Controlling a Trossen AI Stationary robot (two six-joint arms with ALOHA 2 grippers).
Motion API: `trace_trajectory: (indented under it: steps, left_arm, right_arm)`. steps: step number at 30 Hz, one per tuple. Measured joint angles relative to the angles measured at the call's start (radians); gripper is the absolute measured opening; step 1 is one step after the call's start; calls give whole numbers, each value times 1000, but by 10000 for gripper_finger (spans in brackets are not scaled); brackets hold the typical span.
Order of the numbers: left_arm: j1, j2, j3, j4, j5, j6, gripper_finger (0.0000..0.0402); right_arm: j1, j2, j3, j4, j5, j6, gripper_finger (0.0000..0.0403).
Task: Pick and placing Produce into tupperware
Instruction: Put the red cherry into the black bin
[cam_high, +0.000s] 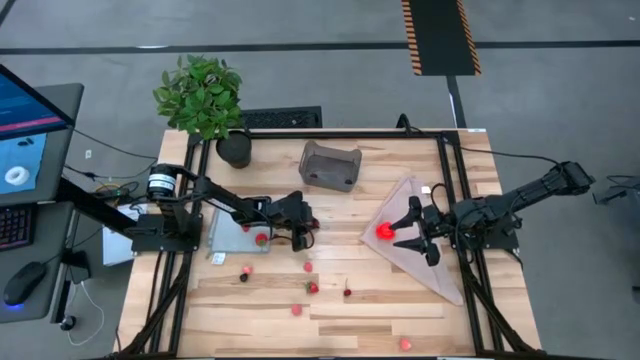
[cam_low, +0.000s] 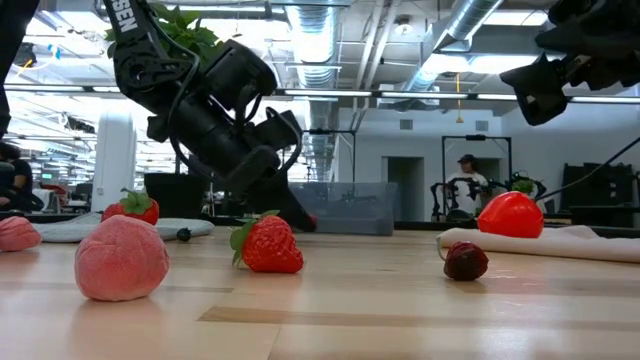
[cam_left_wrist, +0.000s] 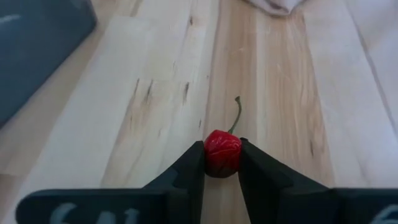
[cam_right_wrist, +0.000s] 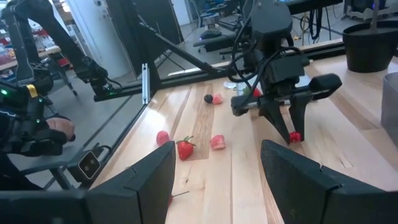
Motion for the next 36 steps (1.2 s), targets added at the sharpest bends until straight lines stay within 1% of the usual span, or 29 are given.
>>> trace_trajectory:
  steps: [8,13,16,20,24,26,31,36]
  left_arm:
    - [0,0,0,107,0,10,78]
    - [0,-4,0,184,-1,10,79]
    - [0,-27,0,203,0,10,79]
    - [12,-98,0,186,38,15,80]
    - [32,-201,1,154,81,23,80]
    - [43,-255,1,130,87,37,80]
    - [87,-383,2,74,71,89,80]
    - [153,-451,1,42,15,131,80]
  right_arm:
    - [0,24,0,8,3,0,260]
    - [0,25,-1,8,48,0,260]
    - [0,25,-1,8,49,0,260]
    - [0,25,-1,8,49,0,260]
    - [0,25,-1,8,49,0,260]
    - [0,25,-1,8,49,0,260]
    - [0,25,-1,8,49,0,260]
    - [0,25,-1,8,49,0,260]
